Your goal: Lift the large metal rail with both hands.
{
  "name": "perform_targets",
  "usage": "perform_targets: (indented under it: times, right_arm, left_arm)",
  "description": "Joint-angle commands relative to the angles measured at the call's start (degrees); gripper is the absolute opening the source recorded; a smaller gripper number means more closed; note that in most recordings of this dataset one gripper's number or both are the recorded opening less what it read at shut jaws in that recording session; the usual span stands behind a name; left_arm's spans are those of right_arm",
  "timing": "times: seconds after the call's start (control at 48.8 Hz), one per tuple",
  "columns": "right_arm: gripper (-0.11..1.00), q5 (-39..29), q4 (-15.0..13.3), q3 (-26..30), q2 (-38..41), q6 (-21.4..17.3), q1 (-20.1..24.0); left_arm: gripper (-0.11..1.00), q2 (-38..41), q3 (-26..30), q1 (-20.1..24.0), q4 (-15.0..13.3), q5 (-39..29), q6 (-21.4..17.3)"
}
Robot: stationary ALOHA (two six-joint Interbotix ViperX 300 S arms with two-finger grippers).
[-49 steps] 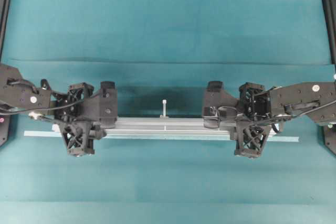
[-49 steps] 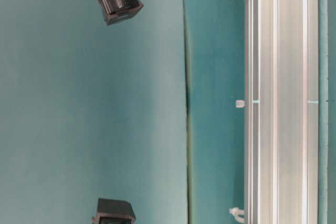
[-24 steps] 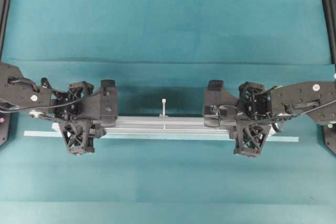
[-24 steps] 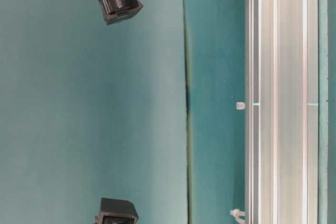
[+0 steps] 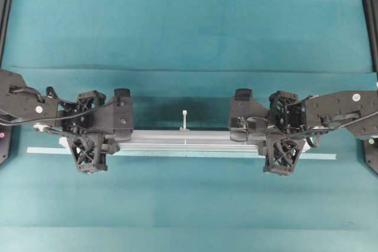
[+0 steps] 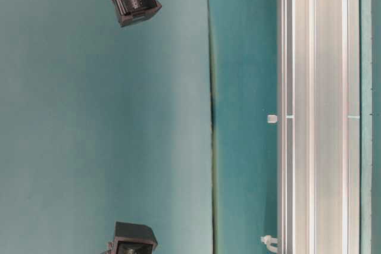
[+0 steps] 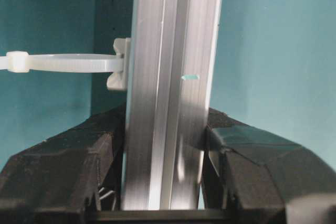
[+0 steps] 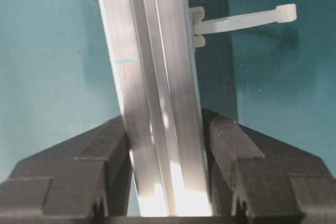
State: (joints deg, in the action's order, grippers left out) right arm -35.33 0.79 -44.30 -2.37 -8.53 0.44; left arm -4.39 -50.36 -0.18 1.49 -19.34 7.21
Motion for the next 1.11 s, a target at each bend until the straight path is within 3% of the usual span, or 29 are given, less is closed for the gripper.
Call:
perform_targets:
  times: [0.0, 0.615, 0.84, 1.086]
  right_arm:
    - [0.39, -0.44, 0.00, -0.26, 0.00, -0.44, -0.44]
    - [0.39, -0.18, 0.35, -0.88, -0.18, -0.70, -0.44]
    - [0.39, 5.98, 0.97, -1.76, -0.62, -0.53, -0.09]
    - [0.39, 5.89, 2.72, -3.08, -0.97, -0.35, 0.35]
  left_arm:
    - [0.36, 0.09, 0.62, 0.26, -0.26, 0.53, 0.79]
    - [0.36, 1.05, 0.97, 0.26, -0.26, 3.08, 0.79]
    - [0.36, 0.88, 0.97, -0.26, -0.26, 3.52, 1.05]
    - [0.36, 0.97, 1.41, -0.26, -0.26, 3.08, -0.09]
